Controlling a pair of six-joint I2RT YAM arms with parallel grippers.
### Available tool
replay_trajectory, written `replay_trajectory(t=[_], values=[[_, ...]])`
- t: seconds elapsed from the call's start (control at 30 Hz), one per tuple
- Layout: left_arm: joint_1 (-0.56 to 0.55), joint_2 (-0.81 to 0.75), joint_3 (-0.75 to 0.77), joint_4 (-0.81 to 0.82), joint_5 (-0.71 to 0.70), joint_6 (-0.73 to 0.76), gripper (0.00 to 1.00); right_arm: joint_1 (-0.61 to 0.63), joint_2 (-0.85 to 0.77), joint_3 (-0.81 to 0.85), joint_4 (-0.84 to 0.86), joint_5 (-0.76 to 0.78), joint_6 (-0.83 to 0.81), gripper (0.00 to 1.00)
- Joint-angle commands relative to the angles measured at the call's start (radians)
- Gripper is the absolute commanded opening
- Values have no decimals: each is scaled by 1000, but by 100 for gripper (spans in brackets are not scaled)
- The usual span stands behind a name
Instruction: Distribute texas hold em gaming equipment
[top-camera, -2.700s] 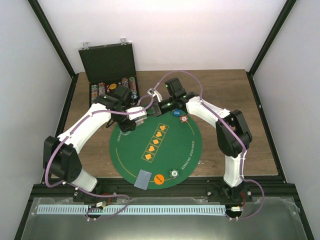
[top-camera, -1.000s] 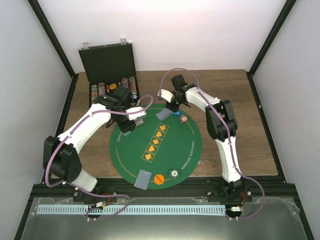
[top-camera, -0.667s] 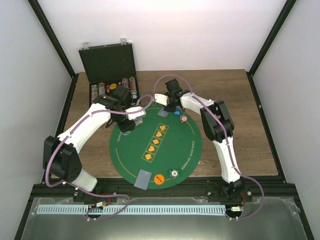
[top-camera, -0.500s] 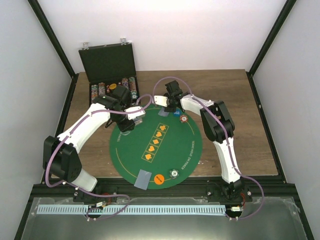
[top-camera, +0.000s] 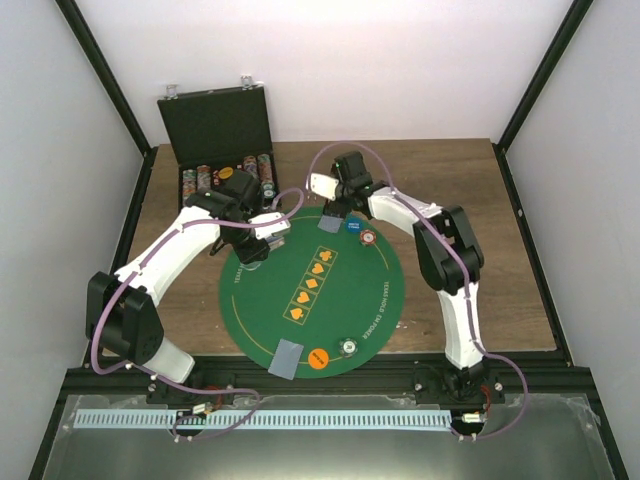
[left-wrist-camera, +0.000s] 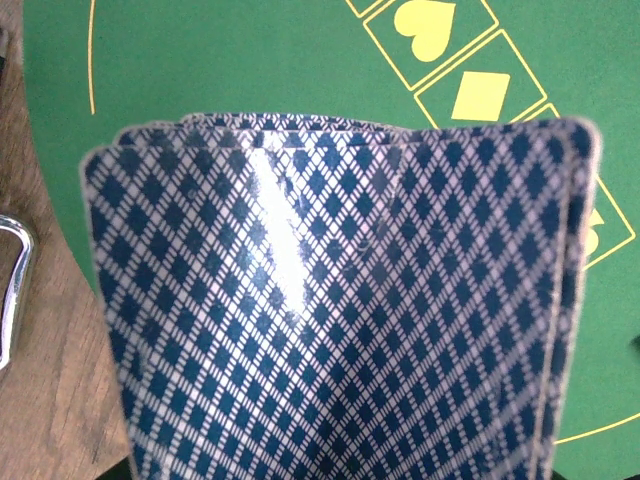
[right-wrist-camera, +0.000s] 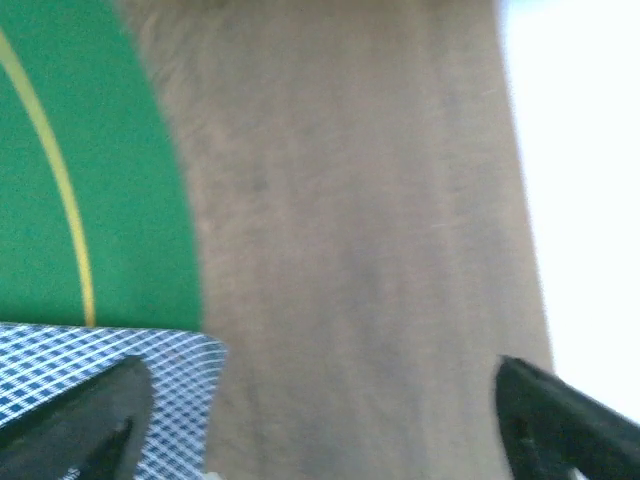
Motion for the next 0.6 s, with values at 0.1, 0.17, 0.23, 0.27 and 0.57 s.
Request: replay_trajectory(t=[0.1,0.17,0.23,0.27,0.57], values=[[4,-19,5,2,1,1,40,-16,-258,45,37,-67,578,100],[5,-19,9,1,3,1,40,-44,-300,40,-10,-243,780,100],[4,-16,16,-1,7,2,40,-73,-323,8,-13,-508,950,100],[3,-15,20,-3,10,1,40,-80,-323,-11,1,-647,1043,100],[0,-14,31,-9,18,4,40,-57,-185,-89,151,-1186,1400,99]])
